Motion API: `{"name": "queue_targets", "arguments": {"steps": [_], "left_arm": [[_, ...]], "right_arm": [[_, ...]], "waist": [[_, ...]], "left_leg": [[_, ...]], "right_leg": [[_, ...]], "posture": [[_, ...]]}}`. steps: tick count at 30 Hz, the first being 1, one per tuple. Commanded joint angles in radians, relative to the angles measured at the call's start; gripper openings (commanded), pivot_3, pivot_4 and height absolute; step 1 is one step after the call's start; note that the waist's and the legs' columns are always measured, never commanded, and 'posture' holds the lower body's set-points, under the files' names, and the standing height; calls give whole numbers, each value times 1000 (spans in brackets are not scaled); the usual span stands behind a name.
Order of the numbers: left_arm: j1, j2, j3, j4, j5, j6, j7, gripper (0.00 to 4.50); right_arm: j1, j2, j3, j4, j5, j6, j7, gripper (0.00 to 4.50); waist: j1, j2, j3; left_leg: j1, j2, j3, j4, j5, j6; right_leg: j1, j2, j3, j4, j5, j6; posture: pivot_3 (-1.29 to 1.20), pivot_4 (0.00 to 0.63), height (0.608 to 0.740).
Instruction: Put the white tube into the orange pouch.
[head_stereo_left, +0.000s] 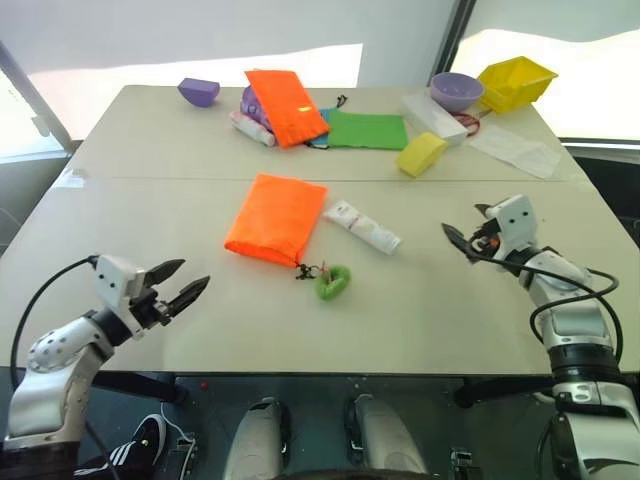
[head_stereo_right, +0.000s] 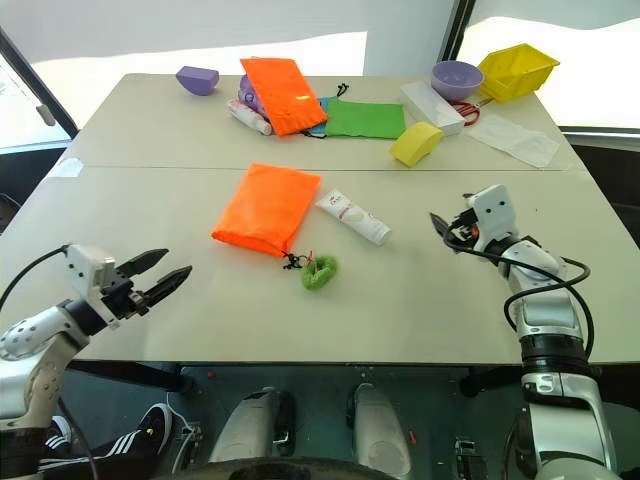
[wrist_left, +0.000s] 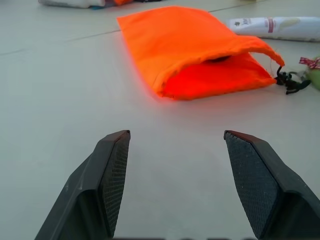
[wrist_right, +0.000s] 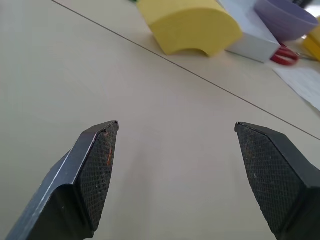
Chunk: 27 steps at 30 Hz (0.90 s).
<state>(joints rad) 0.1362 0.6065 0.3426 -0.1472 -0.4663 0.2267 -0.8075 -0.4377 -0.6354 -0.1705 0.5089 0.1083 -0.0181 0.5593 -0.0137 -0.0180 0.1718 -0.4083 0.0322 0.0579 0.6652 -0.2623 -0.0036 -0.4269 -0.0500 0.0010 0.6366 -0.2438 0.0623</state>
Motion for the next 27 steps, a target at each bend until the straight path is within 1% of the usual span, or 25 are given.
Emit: {"name": "queue_targets", "arguments": {"steps": [1,5,14,20,22,25,27], "left_arm": [[-2,-3,22,-28,-5,-28,7,3225],[-13,-11,19,-8,9,-32,41,3225],[-43,-2,-10,25,44,-88,9,3225],[-89,-18,-19,60,68,-133,16,3225],[-108,-21,-23,70,75,-158,14,3225],[-150,-12,-84,88,160,-221,21,3225],[-185,-10,-121,114,216,-270,34,3225]], "right_arm": [[-22,-5,-4,30,-8,-63,6,3884],[-16,10,9,10,-1,-70,18,3884],[-9,19,12,-22,7,-66,32,3884],[10,21,15,-59,9,-63,45,3884],[20,26,12,-91,36,-46,75,3884],[117,16,61,-305,150,5,264,3884],[173,7,97,-424,181,24,337,3884]], "waist": [[0,0,0],[-2,0,0],[-1,0,0],[0,0,0],[0,0,0],[3,0,0],[3,0,0]], "left_leg": [[0,0,0,0,0,0],[-1,0,1,0,0,0],[0,0,1,0,0,0],[0,0,1,0,0,0],[0,0,1,0,0,0],[0,0,1,0,0,0],[0,1,0,-1,0,0]], "right_leg": [[0,0,0,0,0,0],[0,0,0,-1,0,0],[0,1,0,-1,0,1],[1,1,0,-1,0,1],[0,1,0,-1,0,1],[1,1,0,-1,0,1],[1,2,-1,-1,0,1]], "posture": [[0,150,740],[0,150,740],[0,150,740],[0,150,740],[0,150,740],[0,150,740],[0,150,740]]}}
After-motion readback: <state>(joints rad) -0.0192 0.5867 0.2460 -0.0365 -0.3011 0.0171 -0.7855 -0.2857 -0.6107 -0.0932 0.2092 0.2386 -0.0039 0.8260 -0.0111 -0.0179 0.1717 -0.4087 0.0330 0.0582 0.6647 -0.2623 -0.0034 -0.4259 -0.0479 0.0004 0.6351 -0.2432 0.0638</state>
